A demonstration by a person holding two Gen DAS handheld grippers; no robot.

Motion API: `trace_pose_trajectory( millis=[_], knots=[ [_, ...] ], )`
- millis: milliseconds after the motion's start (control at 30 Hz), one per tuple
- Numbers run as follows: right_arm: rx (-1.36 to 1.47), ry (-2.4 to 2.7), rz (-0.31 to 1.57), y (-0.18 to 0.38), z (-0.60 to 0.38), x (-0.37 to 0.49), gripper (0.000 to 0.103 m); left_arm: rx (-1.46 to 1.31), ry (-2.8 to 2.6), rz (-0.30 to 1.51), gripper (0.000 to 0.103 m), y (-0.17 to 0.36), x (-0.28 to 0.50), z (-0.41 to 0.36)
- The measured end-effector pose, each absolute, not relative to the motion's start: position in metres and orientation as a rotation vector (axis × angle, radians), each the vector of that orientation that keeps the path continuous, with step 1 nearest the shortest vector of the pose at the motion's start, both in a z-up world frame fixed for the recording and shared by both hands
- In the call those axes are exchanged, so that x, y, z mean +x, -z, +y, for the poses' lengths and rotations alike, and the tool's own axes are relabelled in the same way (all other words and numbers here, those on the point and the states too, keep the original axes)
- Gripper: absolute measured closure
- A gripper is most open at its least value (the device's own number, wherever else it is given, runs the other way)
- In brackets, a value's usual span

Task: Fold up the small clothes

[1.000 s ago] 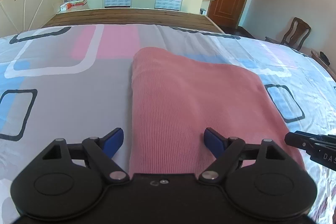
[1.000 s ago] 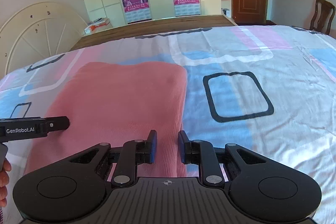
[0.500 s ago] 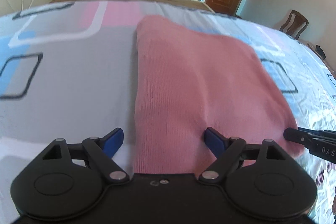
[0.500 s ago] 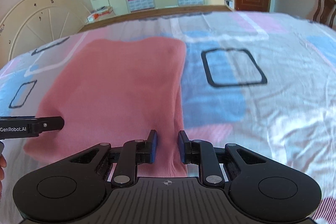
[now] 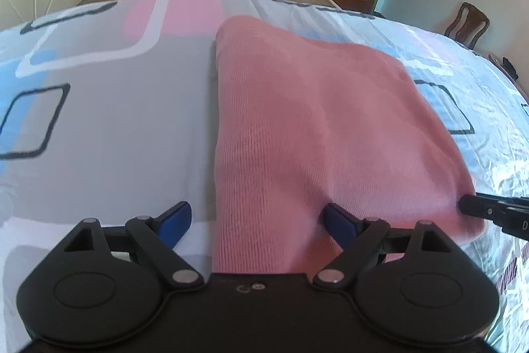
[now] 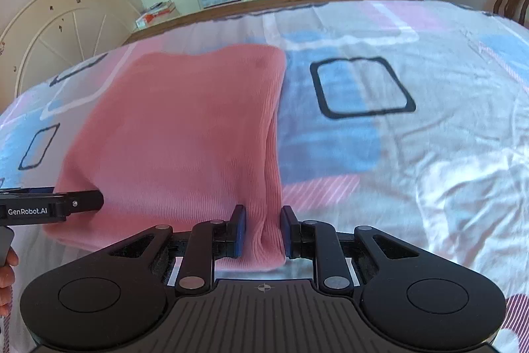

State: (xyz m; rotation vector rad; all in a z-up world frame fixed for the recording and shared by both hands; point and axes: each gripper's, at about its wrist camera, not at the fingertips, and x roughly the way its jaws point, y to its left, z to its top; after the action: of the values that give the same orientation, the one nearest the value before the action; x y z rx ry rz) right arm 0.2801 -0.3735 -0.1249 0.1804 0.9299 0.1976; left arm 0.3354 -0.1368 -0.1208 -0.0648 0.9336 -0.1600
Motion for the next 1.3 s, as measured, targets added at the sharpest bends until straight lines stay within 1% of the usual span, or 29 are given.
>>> trace_pose_trajectory(
  millis=[133, 200, 233, 267, 600, 667, 867, 1000, 1300],
  knots=[
    [0.191, -0.206, 0.908, 0.116, -0.372, 0.287, 0.080, -0.044, 0.157, 0.902, 0.016, 0.108, 0.337, -0.140],
    [0.195, -0.213, 0.895, 0.112, -0.371, 0.293, 0.070, -0.044, 0.152, 0.890, 0.013, 0.103, 0.339, -0.141],
    [0.198, -0.216, 0.887, 0.110, -0.370, 0.296, 0.056, -0.045, 0.150, 0.885, 0.012, 0.101, 0.342, -0.141],
    [0.203, -0.216, 0.878, 0.108, -0.370, 0.298, 0.050, -0.046, 0.146, 0.879, 0.011, 0.099, 0.344, -0.141],
    [0.200, -0.231, 0.846, 0.104, -0.361, 0.338, 0.050, -0.033, 0.126, 0.863, 0.011, 0.096, 0.382, -0.142],
    [0.210, -0.235, 0.855, 0.107, -0.359, 0.348, 0.050, -0.040, 0.124, 0.868, 0.010, 0.099, 0.392, -0.141],
    [0.212, -0.219, 0.865, 0.120, -0.356, 0.371, 0.050, -0.054, 0.136, 0.887, 0.004, 0.113, 0.411, -0.140],
    [0.235, -0.211, 0.920, 0.137, -0.362, 0.384, 0.050, -0.095, 0.146, 0.908, 0.001, 0.120, 0.418, -0.133],
    [0.323, -0.226, 0.948, 0.153, -0.374, 0.395, 0.050, -0.112, 0.183, 0.920, 0.000, 0.127, 0.428, -0.134]
  ],
)
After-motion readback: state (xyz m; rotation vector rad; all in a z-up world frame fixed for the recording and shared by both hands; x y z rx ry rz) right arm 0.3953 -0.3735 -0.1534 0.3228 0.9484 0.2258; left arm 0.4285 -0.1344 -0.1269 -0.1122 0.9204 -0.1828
